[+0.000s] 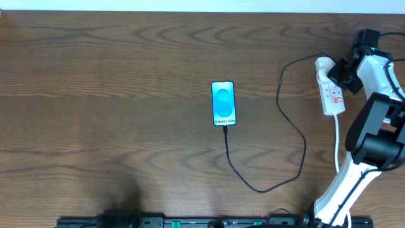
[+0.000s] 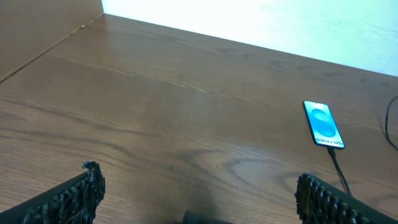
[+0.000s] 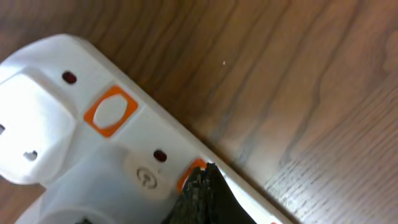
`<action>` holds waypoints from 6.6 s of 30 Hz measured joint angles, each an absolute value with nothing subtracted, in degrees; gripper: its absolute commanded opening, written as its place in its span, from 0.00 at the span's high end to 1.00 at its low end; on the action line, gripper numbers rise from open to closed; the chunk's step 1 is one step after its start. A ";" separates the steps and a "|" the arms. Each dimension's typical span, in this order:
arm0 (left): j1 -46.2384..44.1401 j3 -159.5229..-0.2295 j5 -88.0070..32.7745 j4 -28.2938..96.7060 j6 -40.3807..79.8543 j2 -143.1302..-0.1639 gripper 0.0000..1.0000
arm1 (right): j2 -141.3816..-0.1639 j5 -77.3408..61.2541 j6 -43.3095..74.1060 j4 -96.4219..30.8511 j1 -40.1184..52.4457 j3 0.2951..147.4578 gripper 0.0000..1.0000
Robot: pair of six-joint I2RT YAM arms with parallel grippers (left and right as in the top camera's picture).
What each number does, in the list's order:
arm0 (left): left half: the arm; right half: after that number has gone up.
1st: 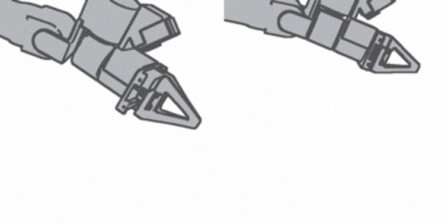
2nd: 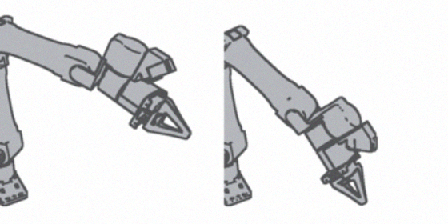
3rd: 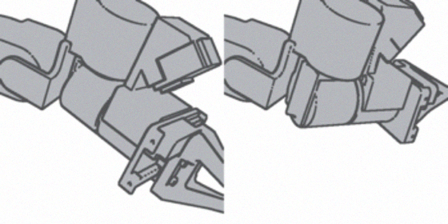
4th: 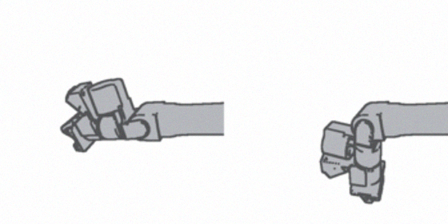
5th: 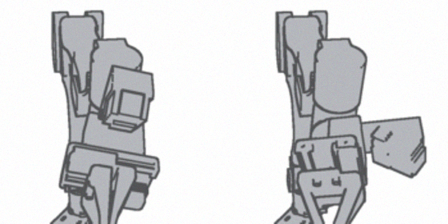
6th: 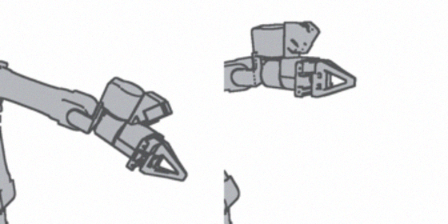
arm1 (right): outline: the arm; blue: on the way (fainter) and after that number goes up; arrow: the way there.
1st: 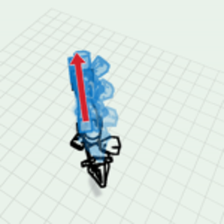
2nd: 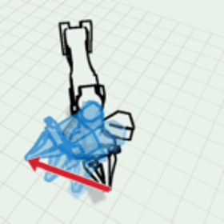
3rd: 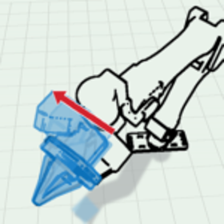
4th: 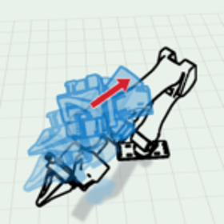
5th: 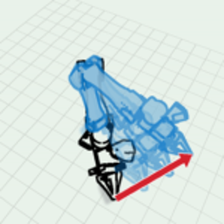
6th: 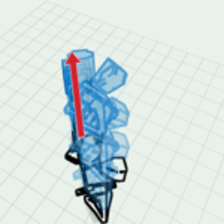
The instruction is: Plug charger to phone and switch on socket
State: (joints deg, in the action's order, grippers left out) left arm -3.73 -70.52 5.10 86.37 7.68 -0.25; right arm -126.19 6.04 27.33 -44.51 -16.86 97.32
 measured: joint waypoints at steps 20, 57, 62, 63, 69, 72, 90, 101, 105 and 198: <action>-3.73 -70.52 5.13 86.37 7.68 -0.25 0.00 | -126.19 9.65 26.87 -44.71 -15.07 97.34 0.99; -3.73 -70.52 5.10 86.37 7.68 -0.25 0.00 | -126.32 8.95 26.92 -46.09 -14.70 97.38 0.99; -3.73 -70.52 5.10 86.39 7.66 -0.25 0.00 | -126.02 7.40 26.87 -51.70 -13.54 98.63 0.99; -3.73 -70.52 5.10 86.37 7.68 -0.25 0.00 | -125.75 6.83 26.85 -52.77 -12.97 98.63 0.99; -3.73 -70.52 5.10 86.39 7.68 -0.25 0.00 | -117.05 7.49 26.65 -58.59 -13.08 98.61 0.99; -3.73 -70.52 5.10 86.37 7.68 -0.25 0.01 | -107.13 10.24 26.70 -59.70 -15.18 98.80 0.99; -3.73 -70.52 5.10 86.39 7.68 -0.25 0.01 | -75.50 1.74 17.45 -67.18 -8.21 100.49 0.01; -3.73 -70.52 5.13 86.37 7.68 -0.25 0.01 | -59.35 0.80 16.88 -85.58 -7.68 100.55 0.01; -3.73 -70.52 5.10 86.37 7.68 -0.25 0.01 | -56.69 0.82 16.88 -90.30 -7.68 100.55 0.01; -3.73 -70.35 5.13 86.39 7.68 -0.25 0.00 | -0.69 -2.83 3.11 -3.95 -6.96 0.40 0.01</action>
State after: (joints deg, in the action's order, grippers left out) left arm -3.73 -70.35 5.13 86.39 7.68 -0.25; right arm -0.69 -2.83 3.11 -3.95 -6.96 0.40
